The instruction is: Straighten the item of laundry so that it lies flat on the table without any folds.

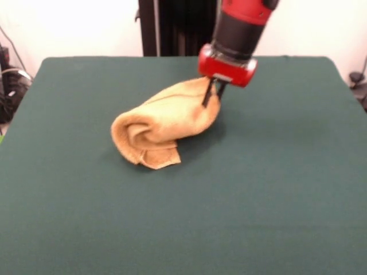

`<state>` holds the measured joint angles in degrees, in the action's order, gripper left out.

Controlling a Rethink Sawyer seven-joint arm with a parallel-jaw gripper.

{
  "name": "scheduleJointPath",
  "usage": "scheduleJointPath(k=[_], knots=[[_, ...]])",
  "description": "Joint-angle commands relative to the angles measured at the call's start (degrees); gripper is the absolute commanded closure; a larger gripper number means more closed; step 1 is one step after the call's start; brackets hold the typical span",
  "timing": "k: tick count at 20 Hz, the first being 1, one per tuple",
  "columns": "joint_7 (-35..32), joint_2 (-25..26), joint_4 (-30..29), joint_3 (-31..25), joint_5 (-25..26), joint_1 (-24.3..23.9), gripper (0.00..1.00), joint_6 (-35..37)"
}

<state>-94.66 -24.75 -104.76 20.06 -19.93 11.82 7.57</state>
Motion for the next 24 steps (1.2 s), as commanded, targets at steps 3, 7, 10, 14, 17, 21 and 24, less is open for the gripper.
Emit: scheduleJointPath(k=[3,7,10,14,17,21,24], knots=[[-20.01,-7.03,-6.22,0.06,-4.59,7.02,1.00,18.51],[-19.66,-8.89,-6.92,-0.88,-5.50,6.63,1.00,20.48],[-18.50,-9.56,-8.01,-2.01,-6.07,5.04,1.00,20.14],[-17.71,-11.34,-9.30,-2.53,-6.31,4.06,1.00,21.64],[-17.93,-12.53,-9.71,-2.45,-6.34,4.16,1.00,23.04],[-17.45,-14.34,-9.19,-1.43,-5.29,4.51,1.00,25.81],[-16.81,-14.42,-9.22,-2.01,-5.17,3.99,1.00,25.67]])
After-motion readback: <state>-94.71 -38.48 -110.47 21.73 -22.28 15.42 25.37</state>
